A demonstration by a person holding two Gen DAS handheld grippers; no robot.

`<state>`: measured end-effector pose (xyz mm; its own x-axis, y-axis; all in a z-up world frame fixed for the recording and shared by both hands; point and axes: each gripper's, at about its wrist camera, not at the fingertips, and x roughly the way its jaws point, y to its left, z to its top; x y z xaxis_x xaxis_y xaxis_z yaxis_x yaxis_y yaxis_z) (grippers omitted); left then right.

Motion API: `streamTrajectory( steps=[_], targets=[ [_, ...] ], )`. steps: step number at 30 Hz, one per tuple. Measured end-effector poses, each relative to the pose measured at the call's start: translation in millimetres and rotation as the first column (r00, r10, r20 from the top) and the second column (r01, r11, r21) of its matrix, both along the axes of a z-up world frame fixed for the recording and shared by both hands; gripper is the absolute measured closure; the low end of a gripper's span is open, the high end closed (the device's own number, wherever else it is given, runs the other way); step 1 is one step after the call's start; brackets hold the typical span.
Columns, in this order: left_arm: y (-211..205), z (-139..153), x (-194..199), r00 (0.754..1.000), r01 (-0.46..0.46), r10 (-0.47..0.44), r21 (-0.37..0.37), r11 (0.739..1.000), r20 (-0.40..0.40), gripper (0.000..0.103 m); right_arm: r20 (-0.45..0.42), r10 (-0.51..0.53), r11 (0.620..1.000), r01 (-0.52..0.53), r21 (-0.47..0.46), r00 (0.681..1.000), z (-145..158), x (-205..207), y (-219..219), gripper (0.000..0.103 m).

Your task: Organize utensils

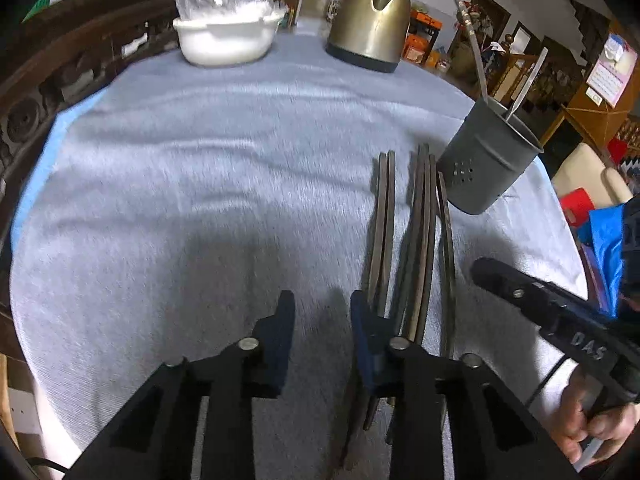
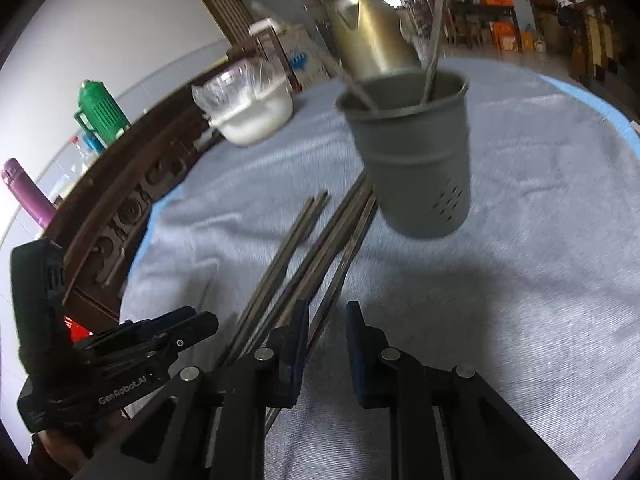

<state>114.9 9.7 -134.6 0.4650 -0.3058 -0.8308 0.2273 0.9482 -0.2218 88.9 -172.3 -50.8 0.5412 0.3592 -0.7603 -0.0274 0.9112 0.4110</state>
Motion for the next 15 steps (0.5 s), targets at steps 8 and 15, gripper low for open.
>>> streamTrajectory(
  steps=[8, 15],
  targets=[
    [-5.8, -3.4, 4.3, 1.0, 0.015, -0.015, -0.001, 1.0, -0.007, 0.075, -0.068, -0.012, 1.0, 0.013, 0.009, 0.998, -14.9, 11.8, 9.1, 0.083],
    [-5.7, -3.9, 2.5, 1.0, 0.012, -0.012, -0.017, 1.0, 0.009, 0.08, -0.049, 0.022, 1.0, -0.022, -0.005, 0.999, -17.6, 17.1, 20.3, 0.09]
  ],
)
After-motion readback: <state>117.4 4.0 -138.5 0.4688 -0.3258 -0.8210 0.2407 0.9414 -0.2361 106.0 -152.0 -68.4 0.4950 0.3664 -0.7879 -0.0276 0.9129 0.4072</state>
